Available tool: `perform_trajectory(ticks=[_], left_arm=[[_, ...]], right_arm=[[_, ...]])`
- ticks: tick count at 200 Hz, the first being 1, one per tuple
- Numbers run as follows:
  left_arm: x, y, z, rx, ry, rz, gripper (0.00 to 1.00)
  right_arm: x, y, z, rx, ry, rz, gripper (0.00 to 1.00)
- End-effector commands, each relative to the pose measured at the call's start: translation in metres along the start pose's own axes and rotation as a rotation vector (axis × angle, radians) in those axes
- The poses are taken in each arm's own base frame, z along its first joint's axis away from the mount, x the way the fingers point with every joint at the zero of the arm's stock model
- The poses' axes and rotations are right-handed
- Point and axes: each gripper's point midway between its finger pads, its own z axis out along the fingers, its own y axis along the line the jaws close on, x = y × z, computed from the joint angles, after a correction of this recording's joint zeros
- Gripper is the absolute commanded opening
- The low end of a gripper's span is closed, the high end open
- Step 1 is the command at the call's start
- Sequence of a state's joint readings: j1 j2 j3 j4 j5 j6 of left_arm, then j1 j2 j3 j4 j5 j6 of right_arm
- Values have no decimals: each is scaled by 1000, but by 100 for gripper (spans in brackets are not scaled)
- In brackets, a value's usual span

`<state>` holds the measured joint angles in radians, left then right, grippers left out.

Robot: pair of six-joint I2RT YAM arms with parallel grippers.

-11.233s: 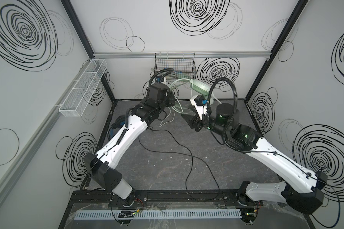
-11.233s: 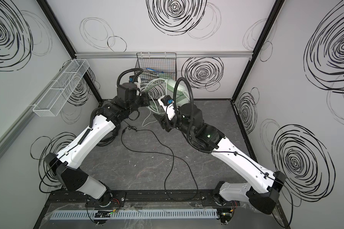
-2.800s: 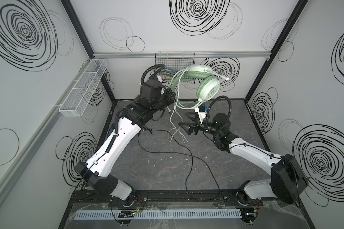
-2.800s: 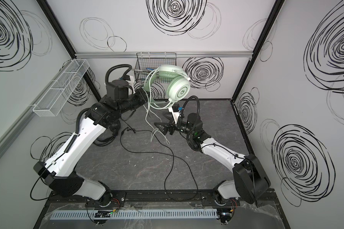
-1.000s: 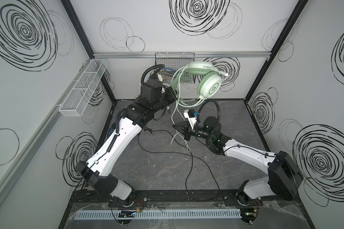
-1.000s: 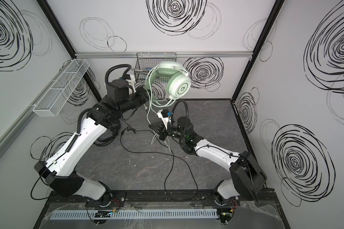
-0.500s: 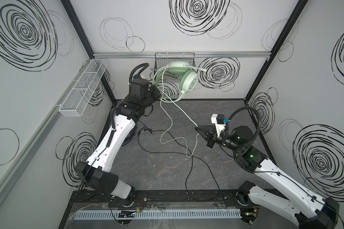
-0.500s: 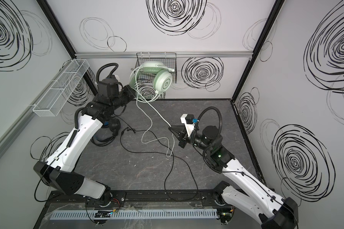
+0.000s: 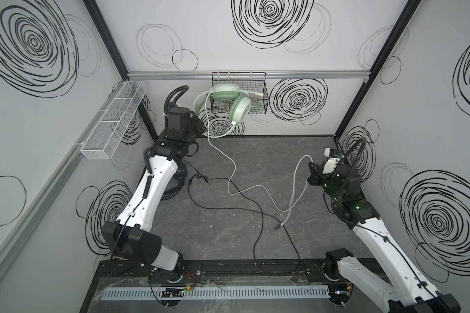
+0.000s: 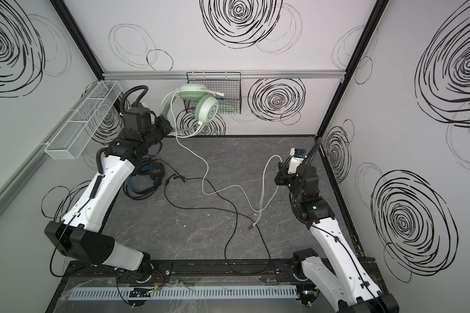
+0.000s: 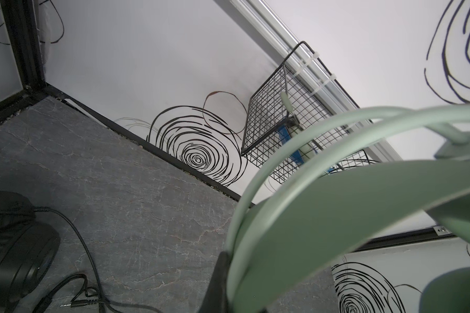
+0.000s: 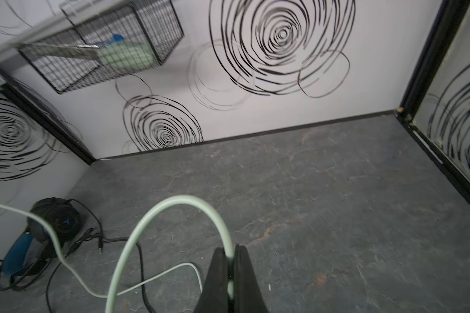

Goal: Wrap the headphones

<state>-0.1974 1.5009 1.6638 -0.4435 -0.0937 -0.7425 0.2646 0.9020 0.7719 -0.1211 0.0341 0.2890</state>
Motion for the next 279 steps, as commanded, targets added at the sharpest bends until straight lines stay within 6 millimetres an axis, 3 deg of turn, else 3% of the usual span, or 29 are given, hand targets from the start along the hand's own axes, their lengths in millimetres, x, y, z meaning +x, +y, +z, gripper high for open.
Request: perform_trajectory(ticks=[1, 15, 23, 38, 48, 57, 87, 121, 159, 201, 236, 279], left_arm=[[-39, -42, -32, 159, -145, -9, 0], [-33, -47, -34, 166, -134, 5, 0], [-30, -50, -36, 166, -135, 18, 0], [-25, -55, -39, 162, -137, 45, 0], [-23, -60, -40, 165, -142, 71, 0], [-23, -65, -41, 163, -153, 103, 0], [-29, -82, -41, 179, -195, 173, 0], [-41, -104, -42, 237, -223, 218, 0], [-46, -128, -51, 293, -229, 232, 0], [-39, -145, -62, 343, -212, 220, 0], [-32, -152, -53, 346, -202, 248, 0], [-28, -163, -57, 421, -219, 258, 0]], right_arm=[[-17, -6, 3, 54, -30, 35, 0], [-20, -4, 10, 47, -26, 33, 10], [-22, -2, 13, 48, -16, 26, 27], [-30, -2, 13, 70, 12, 6, 75], [-36, -6, 8, 117, 36, -8, 91], [-44, -7, 4, 145, 57, -16, 97], [-67, 9, -18, 115, 136, 9, 98], [-74, 38, -31, -2, 248, 140, 97], [-44, 88, -8, -290, 391, 412, 97], [-43, 125, 10, -494, 500, 712, 97], [-27, 138, 17, -542, 600, 889, 97], [-4, 179, 17, -610, 692, 1025, 97]])
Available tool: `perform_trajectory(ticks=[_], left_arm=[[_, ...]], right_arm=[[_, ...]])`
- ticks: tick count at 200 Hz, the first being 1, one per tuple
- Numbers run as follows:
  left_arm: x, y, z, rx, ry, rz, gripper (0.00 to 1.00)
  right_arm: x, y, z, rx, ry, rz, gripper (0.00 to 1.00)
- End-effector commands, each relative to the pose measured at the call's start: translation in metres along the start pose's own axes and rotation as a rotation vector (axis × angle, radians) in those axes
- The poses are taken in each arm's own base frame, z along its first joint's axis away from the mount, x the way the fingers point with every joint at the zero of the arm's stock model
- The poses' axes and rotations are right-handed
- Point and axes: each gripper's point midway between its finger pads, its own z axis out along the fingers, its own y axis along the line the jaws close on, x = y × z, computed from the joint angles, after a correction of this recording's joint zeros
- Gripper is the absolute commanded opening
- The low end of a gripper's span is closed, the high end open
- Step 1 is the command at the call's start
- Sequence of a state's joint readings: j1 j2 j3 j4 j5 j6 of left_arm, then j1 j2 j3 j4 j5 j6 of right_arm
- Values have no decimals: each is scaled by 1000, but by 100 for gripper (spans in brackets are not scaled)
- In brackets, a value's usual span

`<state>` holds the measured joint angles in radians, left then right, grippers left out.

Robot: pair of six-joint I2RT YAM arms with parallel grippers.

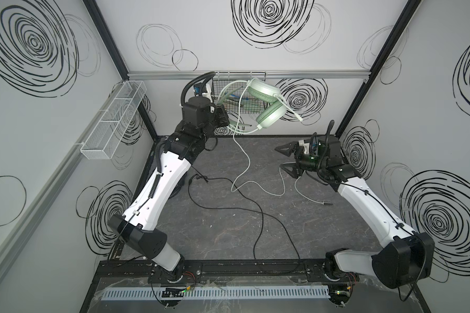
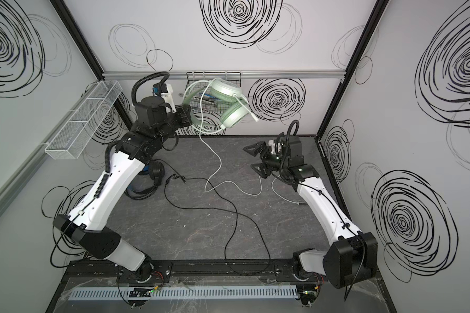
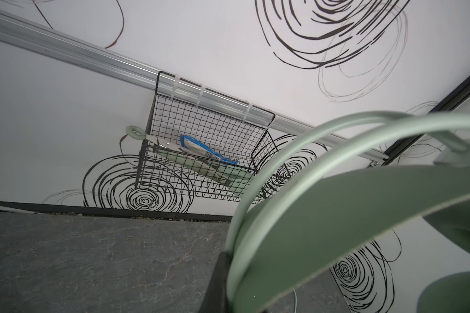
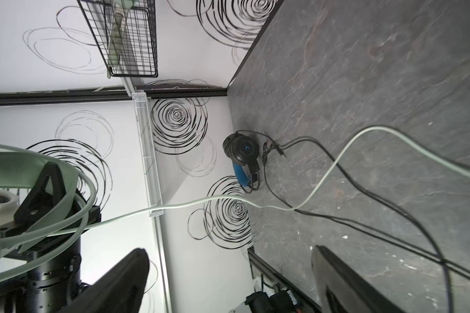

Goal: Wrap the headphones

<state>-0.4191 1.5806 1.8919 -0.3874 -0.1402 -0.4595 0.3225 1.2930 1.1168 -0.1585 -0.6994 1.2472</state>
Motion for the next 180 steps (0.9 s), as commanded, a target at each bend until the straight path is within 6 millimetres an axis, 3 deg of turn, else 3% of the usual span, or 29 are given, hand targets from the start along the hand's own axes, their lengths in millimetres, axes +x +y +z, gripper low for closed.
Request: perform_trajectory(ticks=[1, 51, 86, 139, 180], left_arm=[[-46, -31, -15, 137, -171, -41, 0], [-33, -43, -19, 188, -160, -42, 0], [-26, -50, -20, 213, -148, -38, 0], [-16, -50, -16, 211, -142, -13, 0], [-11, -45, -16, 204, -175, 51, 0]], right_arm=[[20, 22, 17, -110, 71, 94, 97], [32, 23, 68, -111, 197, 165, 97], [27, 2, 90, -119, 212, 229, 97], [40, -6, 86, -121, 243, 275, 97], [51, -17, 70, -71, 227, 299, 97]])
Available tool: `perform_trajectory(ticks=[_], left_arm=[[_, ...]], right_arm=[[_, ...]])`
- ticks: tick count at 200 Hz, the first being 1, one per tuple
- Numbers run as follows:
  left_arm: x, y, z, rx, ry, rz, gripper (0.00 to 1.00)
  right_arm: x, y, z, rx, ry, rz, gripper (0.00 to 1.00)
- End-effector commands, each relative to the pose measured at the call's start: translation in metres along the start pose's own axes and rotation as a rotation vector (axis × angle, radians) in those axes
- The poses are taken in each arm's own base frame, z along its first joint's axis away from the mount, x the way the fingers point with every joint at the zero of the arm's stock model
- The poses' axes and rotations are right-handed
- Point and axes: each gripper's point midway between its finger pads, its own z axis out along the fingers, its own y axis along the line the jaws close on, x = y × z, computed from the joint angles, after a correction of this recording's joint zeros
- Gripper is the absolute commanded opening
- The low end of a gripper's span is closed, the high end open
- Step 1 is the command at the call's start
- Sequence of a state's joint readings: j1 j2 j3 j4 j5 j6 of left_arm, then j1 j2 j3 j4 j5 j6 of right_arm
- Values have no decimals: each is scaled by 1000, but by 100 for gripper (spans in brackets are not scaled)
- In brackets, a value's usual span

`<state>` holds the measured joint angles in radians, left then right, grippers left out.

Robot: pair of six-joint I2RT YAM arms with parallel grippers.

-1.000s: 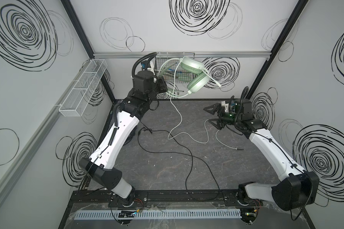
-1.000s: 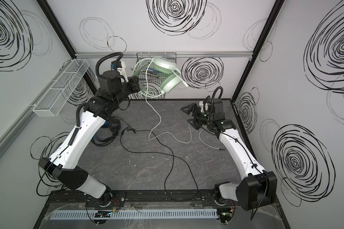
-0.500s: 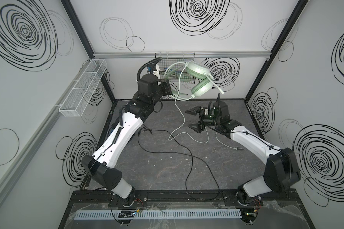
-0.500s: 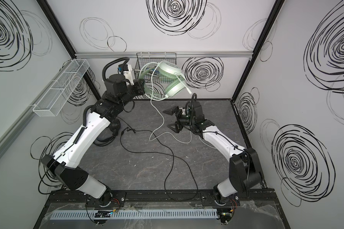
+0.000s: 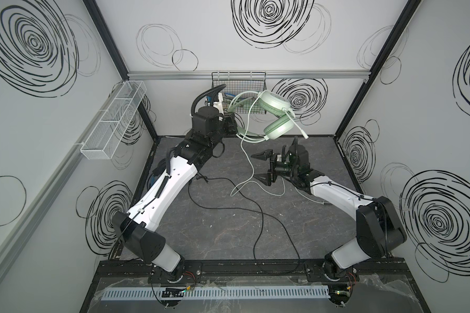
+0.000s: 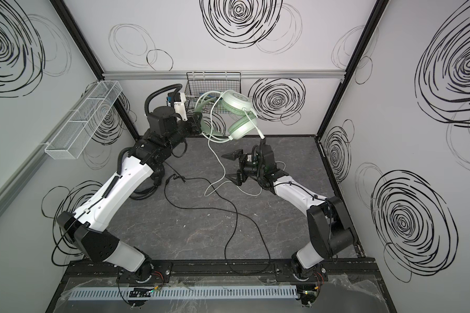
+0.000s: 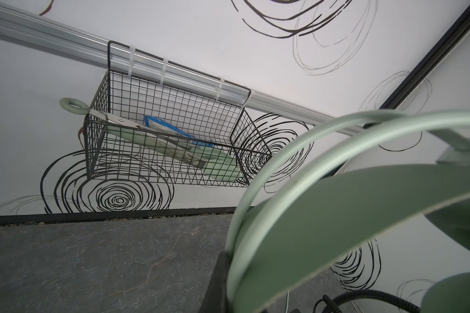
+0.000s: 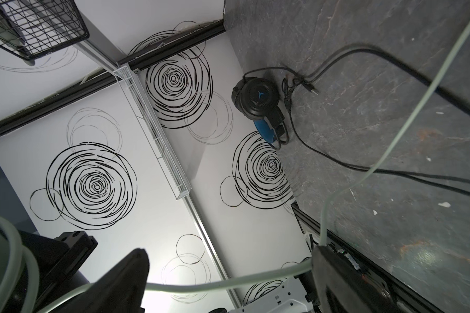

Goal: Wrap the headphones

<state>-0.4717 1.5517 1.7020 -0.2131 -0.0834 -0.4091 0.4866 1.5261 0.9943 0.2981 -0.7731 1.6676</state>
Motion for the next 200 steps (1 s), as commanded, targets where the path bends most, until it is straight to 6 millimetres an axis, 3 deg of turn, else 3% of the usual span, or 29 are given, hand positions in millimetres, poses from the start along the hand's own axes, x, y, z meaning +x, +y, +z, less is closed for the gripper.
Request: perform_trajectory(ticks=[1, 68, 91, 125, 162, 176, 200], left_arm=[[-55, -25, -28, 94, -211, 7, 0], [-51, -30, -34, 106, -226, 25, 0], [-53, -33, -38, 116, -231, 18, 0], [-50, -39, -42, 131, -222, 18, 0], [-43, -42, -44, 152, -209, 5, 0], [-41, -42, -46, 156, -206, 0, 0], [-39, -43, -50, 172, -196, -16, 0]], right_arm=[[16, 11, -13, -15, 5, -9, 97], [16, -3, -13, 48, -14, 4, 97], [11, -5, -6, 34, -18, 15, 97], [13, 8, 8, 32, 9, -19, 97], [10, -4, 15, 46, 10, 2, 100], [7, -5, 17, 42, 5, -5, 94], [-5, -14, 19, 50, -14, -5, 75]])
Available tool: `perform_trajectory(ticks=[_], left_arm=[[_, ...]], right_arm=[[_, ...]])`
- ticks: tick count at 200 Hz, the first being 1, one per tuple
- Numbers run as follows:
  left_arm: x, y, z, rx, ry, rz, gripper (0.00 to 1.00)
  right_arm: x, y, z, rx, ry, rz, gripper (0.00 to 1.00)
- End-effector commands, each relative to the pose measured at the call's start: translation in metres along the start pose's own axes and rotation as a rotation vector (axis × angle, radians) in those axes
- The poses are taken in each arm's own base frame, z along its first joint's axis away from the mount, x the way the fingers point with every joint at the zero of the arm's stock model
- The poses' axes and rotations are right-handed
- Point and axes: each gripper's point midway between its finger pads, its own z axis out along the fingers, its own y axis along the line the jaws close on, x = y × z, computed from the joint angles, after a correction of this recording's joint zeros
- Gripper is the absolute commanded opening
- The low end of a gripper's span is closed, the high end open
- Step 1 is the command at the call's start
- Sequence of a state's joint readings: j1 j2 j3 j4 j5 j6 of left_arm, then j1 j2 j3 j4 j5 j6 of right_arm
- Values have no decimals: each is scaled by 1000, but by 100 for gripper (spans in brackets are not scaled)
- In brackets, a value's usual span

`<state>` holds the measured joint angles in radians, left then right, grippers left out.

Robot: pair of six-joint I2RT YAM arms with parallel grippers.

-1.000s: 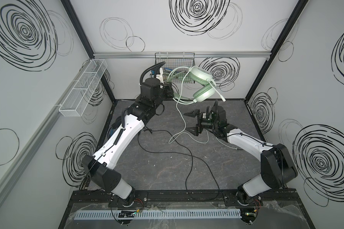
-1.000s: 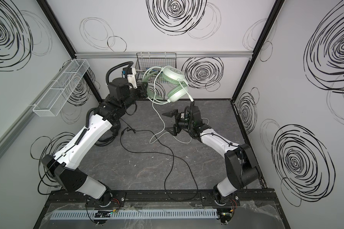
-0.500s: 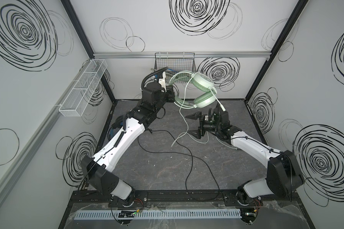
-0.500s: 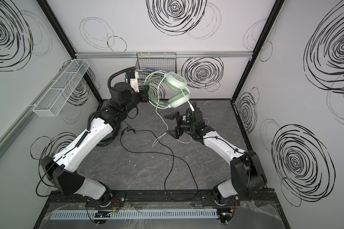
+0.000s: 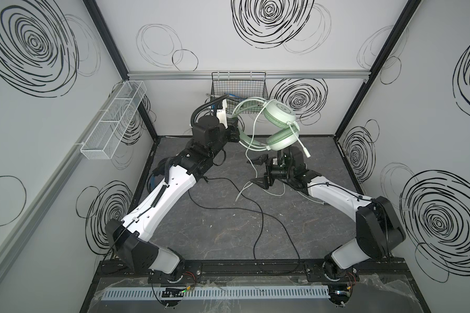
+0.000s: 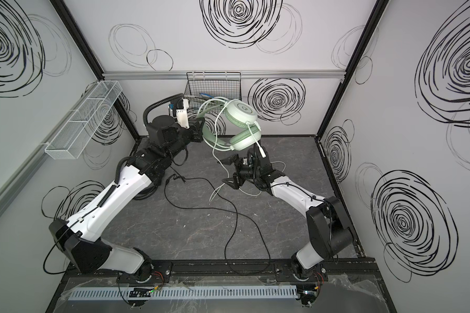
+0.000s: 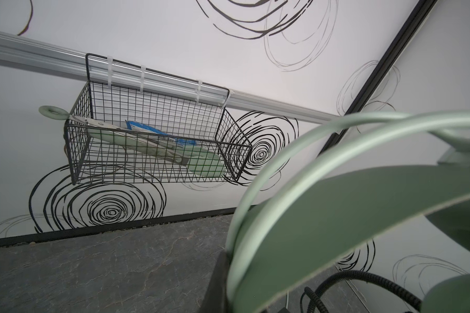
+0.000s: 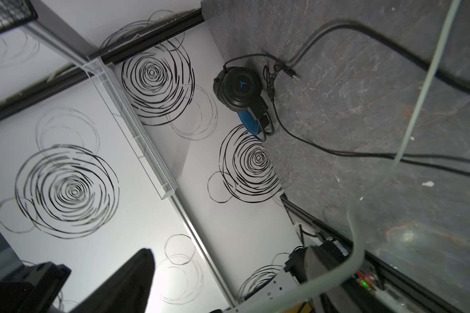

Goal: Wrap the headphones

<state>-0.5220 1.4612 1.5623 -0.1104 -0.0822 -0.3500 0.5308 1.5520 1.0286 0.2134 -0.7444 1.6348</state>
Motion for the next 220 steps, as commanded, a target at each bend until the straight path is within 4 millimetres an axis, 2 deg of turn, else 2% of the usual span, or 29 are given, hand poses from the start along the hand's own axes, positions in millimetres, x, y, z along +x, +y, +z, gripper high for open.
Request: perform_trajectory(ticks=[1, 16, 36, 54, 77, 112, 147, 178, 191, 200, 207, 220], left_arm=[[-53, -23, -28, 101, -171, -74, 0], [-54, -26, -31, 116, -171, -86, 0], [-46, -28, -31, 130, -140, -135, 0], [-37, -27, -33, 139, -121, -157, 0], [-37, -29, -38, 148, -109, -171, 0], [-46, -30, -51, 153, -120, -175, 0], [-57, -20, -60, 87, -139, -154, 0], [-66, -10, -65, 21, -167, -144, 0], [-66, -7, -64, 11, -169, -143, 0], [-65, -5, -63, 0, -169, -143, 0], [-65, -3, -62, -10, -167, -141, 0], [-66, 1, -60, -24, -164, -139, 0]], right_arm=[[-12, 0, 5, -19, -21, -13, 74], [-19, -4, 9, -38, -17, -10, 68], [-26, -7, 13, -47, -25, -16, 59], [-32, -12, 12, -42, -38, -20, 50], [-46, -17, 5, -41, -76, -30, 40], [-66, -12, -5, -70, -124, -80, 27], [-68, -4, -17, -40, -161, -157, 16], [-71, -6, -31, -4, -203, -192, 4], [-70, -1, -34, -11, -205, -214, 5], [-68, 4, -34, -17, -192, -240, 10], [-65, 9, -34, -9, -177, -268, 20], [-59, 16, -36, 30, -161, -328, 49]])
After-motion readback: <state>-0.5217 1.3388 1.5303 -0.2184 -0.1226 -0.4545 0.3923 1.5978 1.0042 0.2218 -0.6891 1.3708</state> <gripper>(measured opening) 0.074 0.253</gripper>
